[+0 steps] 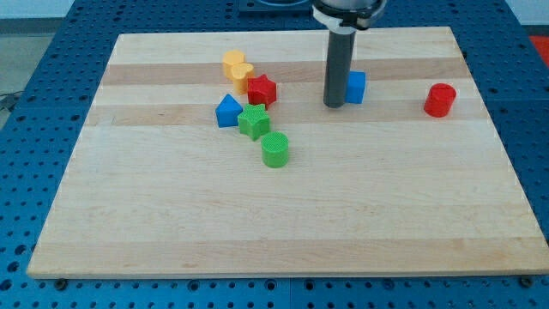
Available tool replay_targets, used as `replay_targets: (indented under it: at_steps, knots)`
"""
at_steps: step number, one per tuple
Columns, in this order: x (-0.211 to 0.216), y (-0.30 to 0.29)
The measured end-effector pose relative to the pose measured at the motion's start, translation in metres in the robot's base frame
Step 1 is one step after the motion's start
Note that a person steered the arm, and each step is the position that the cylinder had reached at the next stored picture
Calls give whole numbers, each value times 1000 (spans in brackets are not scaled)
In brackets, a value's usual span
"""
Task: Slide the blue cube at the top of the red circle
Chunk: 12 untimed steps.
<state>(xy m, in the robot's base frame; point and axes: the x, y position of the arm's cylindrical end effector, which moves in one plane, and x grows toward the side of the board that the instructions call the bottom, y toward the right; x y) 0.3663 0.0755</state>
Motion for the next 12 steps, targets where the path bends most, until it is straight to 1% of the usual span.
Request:
replay_targets:
  at_steps: [1, 2, 3, 4, 5, 6, 7, 8, 9, 10, 11, 12]
  knots:
    - [0, 10]
    - [-3, 41]
    - [-2, 36]
    - [7, -3]
    - [-3, -21]
    - [-8, -13]
    - [-30, 6]
    - [-30, 6]
    - [-32, 37]
    - [-32, 43]
    - [-33, 81]
    - [-33, 89]
